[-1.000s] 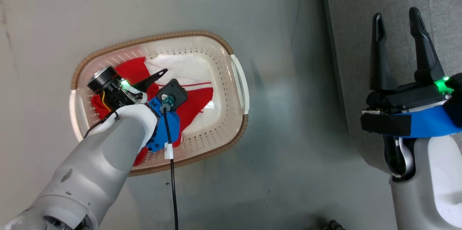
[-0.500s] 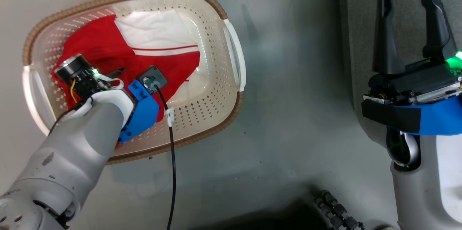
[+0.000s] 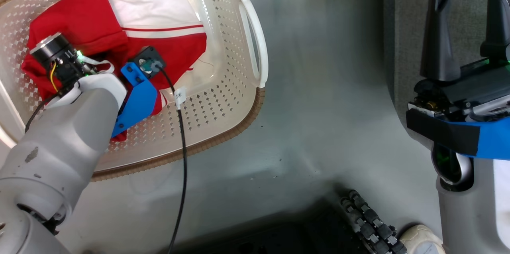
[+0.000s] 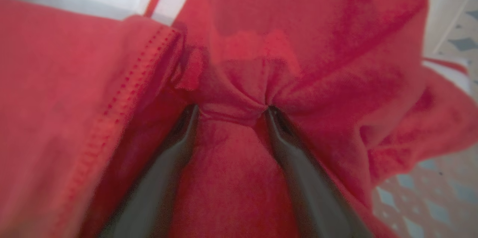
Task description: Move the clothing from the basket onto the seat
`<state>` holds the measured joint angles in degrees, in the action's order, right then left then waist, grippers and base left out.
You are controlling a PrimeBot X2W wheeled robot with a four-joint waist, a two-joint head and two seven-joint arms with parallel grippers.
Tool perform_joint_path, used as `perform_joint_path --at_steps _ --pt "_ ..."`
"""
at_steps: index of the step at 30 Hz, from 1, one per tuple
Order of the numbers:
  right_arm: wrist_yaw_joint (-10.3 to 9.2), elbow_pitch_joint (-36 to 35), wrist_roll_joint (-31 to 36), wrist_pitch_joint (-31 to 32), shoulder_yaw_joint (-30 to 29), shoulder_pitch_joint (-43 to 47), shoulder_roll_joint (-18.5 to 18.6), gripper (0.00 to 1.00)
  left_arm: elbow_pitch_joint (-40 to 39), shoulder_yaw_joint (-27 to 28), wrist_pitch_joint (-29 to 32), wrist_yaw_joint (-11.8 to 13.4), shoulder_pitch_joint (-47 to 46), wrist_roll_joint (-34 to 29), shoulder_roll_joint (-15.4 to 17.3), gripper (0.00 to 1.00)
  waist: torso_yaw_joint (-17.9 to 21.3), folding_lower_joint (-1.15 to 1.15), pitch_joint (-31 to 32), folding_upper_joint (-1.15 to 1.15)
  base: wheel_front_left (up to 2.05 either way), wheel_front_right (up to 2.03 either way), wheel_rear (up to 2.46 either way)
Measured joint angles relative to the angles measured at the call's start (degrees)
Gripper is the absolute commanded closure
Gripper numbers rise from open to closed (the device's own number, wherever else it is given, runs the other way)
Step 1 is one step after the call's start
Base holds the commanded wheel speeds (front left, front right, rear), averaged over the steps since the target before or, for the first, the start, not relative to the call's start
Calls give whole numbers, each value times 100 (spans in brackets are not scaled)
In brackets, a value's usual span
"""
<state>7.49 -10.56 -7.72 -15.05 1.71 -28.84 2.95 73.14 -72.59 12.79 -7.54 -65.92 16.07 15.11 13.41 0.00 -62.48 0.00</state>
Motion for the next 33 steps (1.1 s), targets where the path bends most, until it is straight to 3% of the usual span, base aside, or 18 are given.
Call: perform_joint_path --at_steps 2,3,4,10,16,33 --pt "0 -21 1 0 -16 2 0 0 9 -7 112 -3 -33 2 -65 0 -11 -1 -20 0 0 0 0" --pt "0 -31 2 0 -33 3 0 0 11 -10 125 -3 -44 1 -92 61 -26 -1 -24 0 0 0 0" --pt "0 -32 8 0 -44 3 0 0 15 -13 125 -4 -57 1 -114 99 -41 -1 -27 0 0 0 0" --pt "0 -36 14 0 -79 -3 0 0 26 -22 212 2 -58 15 -370 100 -124 0 28 0 0 0 0" --pt "0 14 56 0 -124 -8 -1 0 18 -1 -105 3 -45 112 -499 100 -204 0 210 0 0 0 0" --pt "0 475 171 0 -230 36 75 0 -147 436 -1778 11 243 781 -1039 100 -663 0 1433 0 0 0 0"
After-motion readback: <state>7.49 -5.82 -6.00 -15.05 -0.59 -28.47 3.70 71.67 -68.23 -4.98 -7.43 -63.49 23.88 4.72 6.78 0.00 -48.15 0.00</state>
